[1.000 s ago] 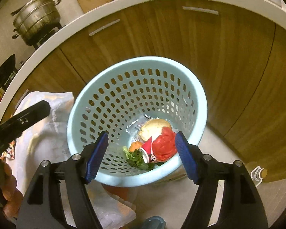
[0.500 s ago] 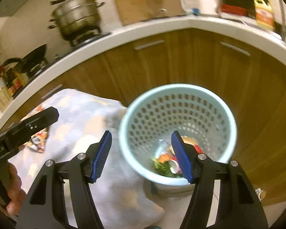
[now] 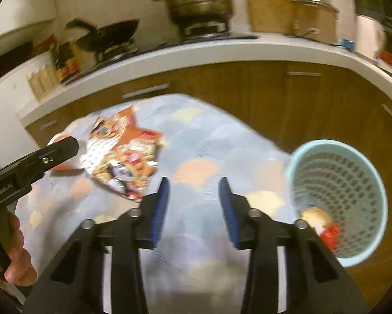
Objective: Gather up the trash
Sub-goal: 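Move both tools back over the remaining trash on the table, then grasp the orange snack bag with the right tool while the left tool grasps the white dotted paper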
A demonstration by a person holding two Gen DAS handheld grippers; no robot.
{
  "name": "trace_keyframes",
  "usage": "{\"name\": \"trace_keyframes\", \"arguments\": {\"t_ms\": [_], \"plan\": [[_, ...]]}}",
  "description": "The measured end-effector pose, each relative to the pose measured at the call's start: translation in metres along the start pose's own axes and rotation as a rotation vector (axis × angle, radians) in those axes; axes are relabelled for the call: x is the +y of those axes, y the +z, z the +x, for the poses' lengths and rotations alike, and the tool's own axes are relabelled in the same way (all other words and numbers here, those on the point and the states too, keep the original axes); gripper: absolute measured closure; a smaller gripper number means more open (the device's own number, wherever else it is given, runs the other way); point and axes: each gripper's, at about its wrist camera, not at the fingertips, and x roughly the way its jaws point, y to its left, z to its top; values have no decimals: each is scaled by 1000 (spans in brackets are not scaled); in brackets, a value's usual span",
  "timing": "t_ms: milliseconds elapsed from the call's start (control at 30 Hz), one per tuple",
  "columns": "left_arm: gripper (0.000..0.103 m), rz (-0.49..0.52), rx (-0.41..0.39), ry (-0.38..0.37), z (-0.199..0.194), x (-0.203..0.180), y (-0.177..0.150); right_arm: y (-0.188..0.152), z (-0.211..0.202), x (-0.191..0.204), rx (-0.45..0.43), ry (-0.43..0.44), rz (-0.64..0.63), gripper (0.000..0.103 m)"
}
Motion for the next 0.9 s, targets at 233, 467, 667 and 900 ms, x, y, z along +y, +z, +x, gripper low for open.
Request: {"name": "trace_keyframes", "arguments": {"t_ms": [233, 467, 667, 900], "plan": [[46, -73, 100, -48, 14, 41, -8, 6, 37, 44, 25, 45, -53, 77], [51, -75, 129, 2, 45, 49, 0, 0, 62, 56, 77, 36, -99, 81], [64, -126, 163, -46, 64, 56, 6, 0, 72, 59, 117, 34, -119, 85], [62, -155, 186, -57, 67, 61, 6, -2, 76, 60, 139, 22, -121, 84]]}}
